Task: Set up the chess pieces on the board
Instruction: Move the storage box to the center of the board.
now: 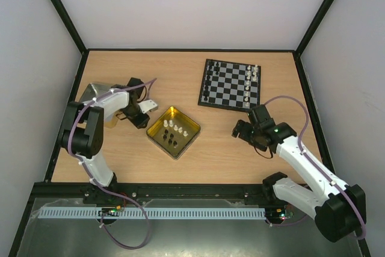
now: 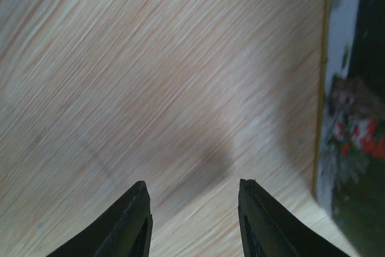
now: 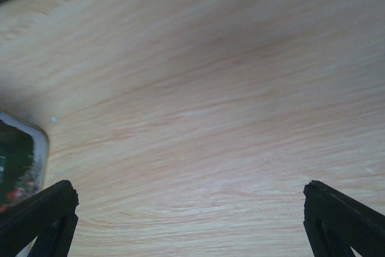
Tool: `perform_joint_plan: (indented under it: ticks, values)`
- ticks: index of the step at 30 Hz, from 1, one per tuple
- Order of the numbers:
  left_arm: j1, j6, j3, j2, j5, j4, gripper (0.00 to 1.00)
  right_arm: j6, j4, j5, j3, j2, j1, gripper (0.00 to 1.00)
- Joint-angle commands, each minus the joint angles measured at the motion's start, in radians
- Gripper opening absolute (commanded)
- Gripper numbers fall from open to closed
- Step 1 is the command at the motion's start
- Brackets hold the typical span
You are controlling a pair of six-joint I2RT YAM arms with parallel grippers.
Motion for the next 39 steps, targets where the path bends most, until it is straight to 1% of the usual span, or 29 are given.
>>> perform_joint_plan:
  ticks: [1,6,10,14,18,19,21,22,26,28,29,31,34,37,39]
  values:
    - [-0.049,-0.042,0.070,0.022,0.096,-0.044,0.41,-0.017,-0.055,0.065,0.134,0.023,0.004,0.98]
    - [-0.151,-0.055,0.094,0.023,0.145,-0.095,0.41,-0.040,-0.121,0.124,0.306,0.076,0.001,0.98]
    - [-0.238,-0.056,0.137,0.046,0.218,-0.168,0.41,-0.056,-0.172,0.141,0.408,0.123,-0.013,0.98]
    - [-0.308,-0.060,0.197,0.089,0.290,-0.217,0.40,-0.081,-0.186,0.089,0.438,0.133,-0.025,0.98]
    - [-0.354,-0.081,0.272,0.139,0.382,-0.237,0.40,-0.086,-0.228,0.049,0.386,0.133,-0.025,0.98]
    - [-0.362,-0.089,0.292,0.151,0.393,-0.237,0.40,-0.072,-0.236,0.046,0.363,0.125,-0.026,0.96]
    - [-0.375,-0.103,0.325,0.168,0.407,-0.233,0.40,-0.038,-0.240,0.031,0.312,0.092,-0.025,0.74]
    - [-0.379,-0.112,0.336,0.173,0.411,-0.229,0.40,-0.025,-0.231,0.004,0.284,0.075,-0.025,0.68]
    - [-0.393,-0.136,0.367,0.184,0.435,-0.210,0.40,0.003,-0.205,-0.067,0.201,0.030,-0.025,0.56]
    - [-0.402,-0.143,0.369,0.189,0.447,-0.207,0.40,-0.002,-0.200,-0.104,0.175,0.035,-0.024,0.57]
    - [-0.407,-0.147,0.363,0.191,0.440,-0.201,0.41,-0.008,-0.199,-0.117,0.166,0.040,-0.022,0.59]
    - [-0.412,-0.150,0.342,0.184,0.405,-0.187,0.43,-0.019,-0.184,-0.151,0.152,0.049,-0.017,0.63]
    - [-0.411,-0.154,0.280,0.144,0.320,-0.142,0.43,-0.022,-0.144,-0.202,0.141,0.078,0.004,0.68]
    - [-0.393,-0.158,0.221,0.100,0.252,-0.105,0.46,-0.020,-0.111,-0.226,0.130,0.122,0.041,0.69]
    - [-0.364,-0.164,0.199,0.075,0.236,-0.091,0.48,-0.018,-0.090,-0.225,0.127,0.147,0.063,0.70]
